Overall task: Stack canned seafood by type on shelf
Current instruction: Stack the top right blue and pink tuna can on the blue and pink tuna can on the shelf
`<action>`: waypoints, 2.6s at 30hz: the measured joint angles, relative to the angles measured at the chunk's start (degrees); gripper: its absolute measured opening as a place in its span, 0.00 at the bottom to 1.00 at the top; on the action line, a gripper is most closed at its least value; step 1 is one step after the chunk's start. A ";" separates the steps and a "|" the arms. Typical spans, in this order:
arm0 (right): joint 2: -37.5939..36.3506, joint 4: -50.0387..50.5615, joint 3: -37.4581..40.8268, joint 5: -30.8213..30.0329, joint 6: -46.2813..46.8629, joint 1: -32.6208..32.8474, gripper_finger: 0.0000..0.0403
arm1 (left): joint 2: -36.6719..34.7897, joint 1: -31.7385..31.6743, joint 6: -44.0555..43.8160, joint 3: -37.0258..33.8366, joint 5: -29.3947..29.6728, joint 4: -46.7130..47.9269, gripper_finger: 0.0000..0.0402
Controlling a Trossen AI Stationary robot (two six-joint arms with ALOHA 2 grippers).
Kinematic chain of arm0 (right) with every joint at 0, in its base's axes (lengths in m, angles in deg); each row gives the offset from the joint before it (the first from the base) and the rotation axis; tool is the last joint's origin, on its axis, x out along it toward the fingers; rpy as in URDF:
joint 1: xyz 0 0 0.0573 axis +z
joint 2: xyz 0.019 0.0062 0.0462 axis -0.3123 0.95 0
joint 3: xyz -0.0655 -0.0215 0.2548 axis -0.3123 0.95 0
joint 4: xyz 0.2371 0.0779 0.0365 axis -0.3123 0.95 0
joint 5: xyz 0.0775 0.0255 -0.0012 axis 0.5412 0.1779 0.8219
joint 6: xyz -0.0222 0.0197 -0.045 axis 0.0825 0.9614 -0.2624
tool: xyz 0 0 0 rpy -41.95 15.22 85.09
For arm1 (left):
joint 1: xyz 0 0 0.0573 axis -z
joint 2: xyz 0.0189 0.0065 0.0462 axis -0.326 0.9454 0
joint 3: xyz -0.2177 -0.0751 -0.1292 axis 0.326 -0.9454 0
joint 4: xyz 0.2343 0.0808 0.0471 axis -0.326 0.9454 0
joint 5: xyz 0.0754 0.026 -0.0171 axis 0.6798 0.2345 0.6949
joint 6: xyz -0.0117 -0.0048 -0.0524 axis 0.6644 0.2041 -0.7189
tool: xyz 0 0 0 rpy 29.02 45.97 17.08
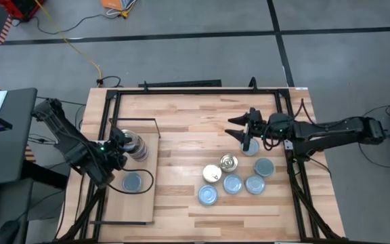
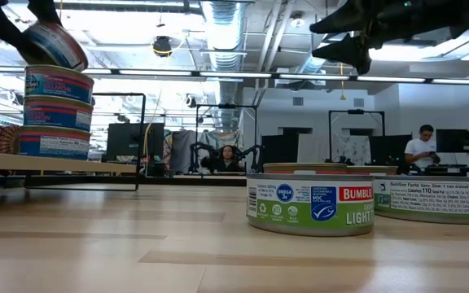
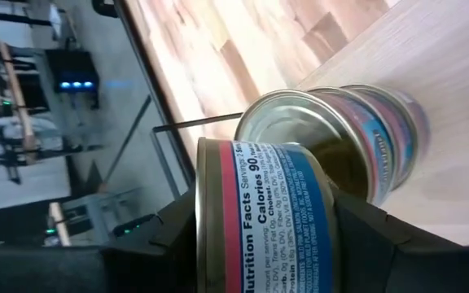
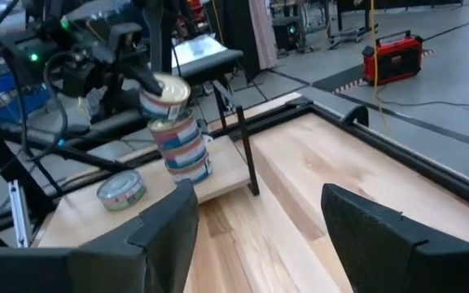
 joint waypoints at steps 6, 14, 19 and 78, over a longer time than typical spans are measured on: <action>-0.06 -2.65 0.00 0.00 0.88 -1.06 0.71 | 0.02 0.00 -0.27 0.76 -1.06 -0.14 0.51; -0.02 -2.95 0.00 0.00 1.30 -0.92 0.71 | 0.22 -0.02 3.37 0.76 3.47 -3.98 0.51; -0.02 -2.95 0.00 0.00 1.49 -0.92 0.71 | 0.72 -0.38 5.51 0.76 4.79 -5.85 0.49; -0.02 -4.05 0.00 0.04 2.34 -0.53 0.71 | -0.66 -14.85 1.72 5.84 -11.18 -4.43 0.74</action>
